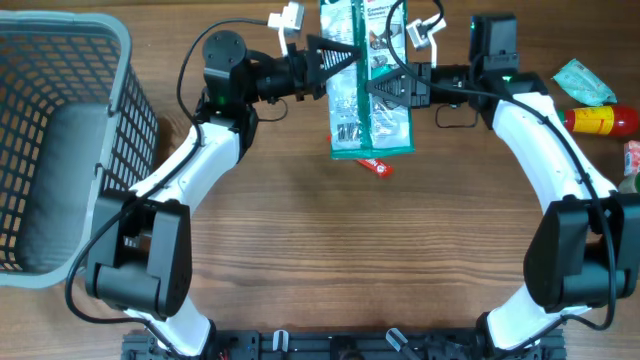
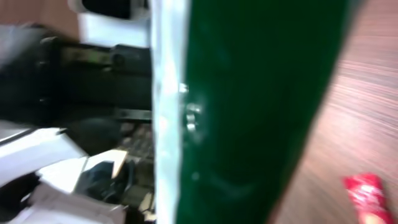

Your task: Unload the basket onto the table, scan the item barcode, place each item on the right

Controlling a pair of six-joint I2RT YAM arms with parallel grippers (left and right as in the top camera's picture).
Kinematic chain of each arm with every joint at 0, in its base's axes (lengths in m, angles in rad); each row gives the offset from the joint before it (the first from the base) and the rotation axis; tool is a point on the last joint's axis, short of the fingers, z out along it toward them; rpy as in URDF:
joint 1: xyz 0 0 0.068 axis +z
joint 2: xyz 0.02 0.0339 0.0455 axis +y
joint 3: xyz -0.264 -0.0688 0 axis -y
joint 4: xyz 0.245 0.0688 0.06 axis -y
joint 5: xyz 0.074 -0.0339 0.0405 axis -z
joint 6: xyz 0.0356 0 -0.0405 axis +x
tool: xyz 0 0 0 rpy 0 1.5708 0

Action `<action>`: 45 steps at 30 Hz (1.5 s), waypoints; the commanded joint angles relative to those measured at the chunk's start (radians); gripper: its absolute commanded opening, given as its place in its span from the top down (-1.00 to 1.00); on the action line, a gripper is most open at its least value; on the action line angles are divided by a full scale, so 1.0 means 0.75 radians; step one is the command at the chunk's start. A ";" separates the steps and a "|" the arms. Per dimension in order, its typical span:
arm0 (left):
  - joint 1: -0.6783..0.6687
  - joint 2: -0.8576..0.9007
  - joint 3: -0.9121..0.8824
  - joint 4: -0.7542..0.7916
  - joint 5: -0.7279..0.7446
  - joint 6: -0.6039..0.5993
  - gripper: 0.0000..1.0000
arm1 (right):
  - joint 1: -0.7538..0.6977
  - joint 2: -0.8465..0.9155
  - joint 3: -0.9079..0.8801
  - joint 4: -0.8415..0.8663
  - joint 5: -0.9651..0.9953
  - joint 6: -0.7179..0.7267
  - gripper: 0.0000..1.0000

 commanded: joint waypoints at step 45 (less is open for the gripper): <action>-0.547 -0.689 0.000 -2.271 -2.101 0.881 -1.00 | -0.034 -0.962 -0.091 -0.686 0.987 -0.536 0.91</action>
